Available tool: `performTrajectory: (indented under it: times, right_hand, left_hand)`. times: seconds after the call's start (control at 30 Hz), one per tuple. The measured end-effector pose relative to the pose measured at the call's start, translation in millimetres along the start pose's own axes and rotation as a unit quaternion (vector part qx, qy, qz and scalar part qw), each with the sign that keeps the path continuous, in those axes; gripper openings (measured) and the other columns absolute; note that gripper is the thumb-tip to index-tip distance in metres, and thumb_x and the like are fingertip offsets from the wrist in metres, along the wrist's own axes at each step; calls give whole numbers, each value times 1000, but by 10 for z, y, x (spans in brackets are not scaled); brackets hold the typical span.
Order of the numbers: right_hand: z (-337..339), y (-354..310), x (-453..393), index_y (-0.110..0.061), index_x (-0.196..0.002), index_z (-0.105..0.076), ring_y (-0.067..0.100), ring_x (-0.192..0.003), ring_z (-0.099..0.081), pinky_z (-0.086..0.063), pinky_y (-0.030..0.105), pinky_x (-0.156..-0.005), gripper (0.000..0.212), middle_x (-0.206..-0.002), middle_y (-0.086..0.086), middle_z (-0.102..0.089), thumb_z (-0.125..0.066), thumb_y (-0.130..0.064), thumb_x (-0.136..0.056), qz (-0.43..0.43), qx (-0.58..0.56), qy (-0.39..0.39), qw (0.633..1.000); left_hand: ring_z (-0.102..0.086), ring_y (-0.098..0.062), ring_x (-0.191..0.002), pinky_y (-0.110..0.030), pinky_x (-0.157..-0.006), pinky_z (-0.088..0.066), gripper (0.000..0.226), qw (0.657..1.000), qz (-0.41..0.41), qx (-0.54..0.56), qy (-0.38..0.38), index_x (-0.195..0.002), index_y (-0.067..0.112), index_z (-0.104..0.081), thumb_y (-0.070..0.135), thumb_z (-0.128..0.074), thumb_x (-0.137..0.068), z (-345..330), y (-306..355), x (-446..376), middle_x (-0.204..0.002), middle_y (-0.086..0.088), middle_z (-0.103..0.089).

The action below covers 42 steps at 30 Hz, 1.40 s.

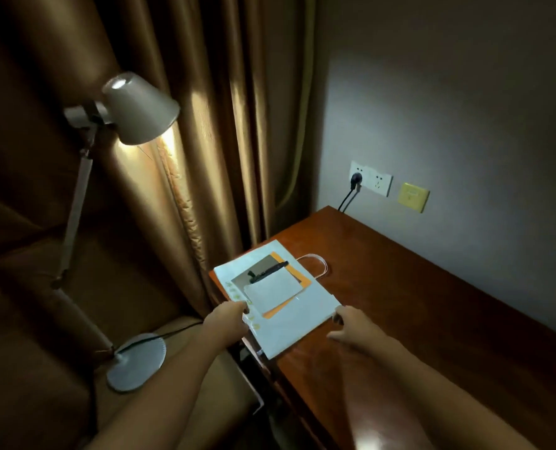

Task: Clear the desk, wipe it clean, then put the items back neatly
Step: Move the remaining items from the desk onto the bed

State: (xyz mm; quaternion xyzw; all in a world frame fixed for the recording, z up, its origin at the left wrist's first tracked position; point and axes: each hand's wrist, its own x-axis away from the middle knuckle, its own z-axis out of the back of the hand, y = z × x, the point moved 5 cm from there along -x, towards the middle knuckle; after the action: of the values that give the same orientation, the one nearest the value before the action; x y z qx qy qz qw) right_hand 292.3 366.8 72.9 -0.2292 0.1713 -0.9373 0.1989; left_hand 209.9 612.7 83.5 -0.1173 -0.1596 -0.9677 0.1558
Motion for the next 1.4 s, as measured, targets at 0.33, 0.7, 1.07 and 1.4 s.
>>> performTrajectory:
  times: [0.33,0.7,1.07,1.4]
  right_hand:
    - [-104,208,-836,-18,-110,-54,14,-98,-55,-50,24,-80,29,-117,0,-55,-65,-30,-86,-82,-34,-1,996]
    - [-131,331,-2026,-12,-134,-42,24,-127,-43,-43,34,-100,60,-138,6,-45,-68,-35,-85,-230,-17,-17,973]
    - [-407,431,-2342,-10,-124,-49,26,-114,-52,-48,33,-86,58,-128,9,-51,-74,-38,-80,-312,-112,50,942]
    - [-452,464,-2333,-18,-73,-48,8,-61,-44,-31,18,-50,22,-70,-6,-50,-63,-19,-89,-275,-216,71,934]
  left_hand:
    - [-45,-28,-118,-34,-88,-43,55,999,45,15,-7,-130,7,-39,32,-63,-88,-57,83,-1221,-131,-14,-42]
    - [-26,-32,-133,-39,-105,-32,111,995,76,58,-35,-148,6,-9,49,-76,-72,-414,-56,-2501,-145,-16,-25]
    - [-40,-28,-115,-38,-95,-34,97,990,137,13,-20,-123,9,-35,70,-73,-58,-678,-201,-2885,-122,-10,-41]
    - [-57,-27,-83,-37,-72,-48,63,963,152,216,-61,-100,15,-34,49,-77,-70,-774,-228,-2742,-97,-3,-55]
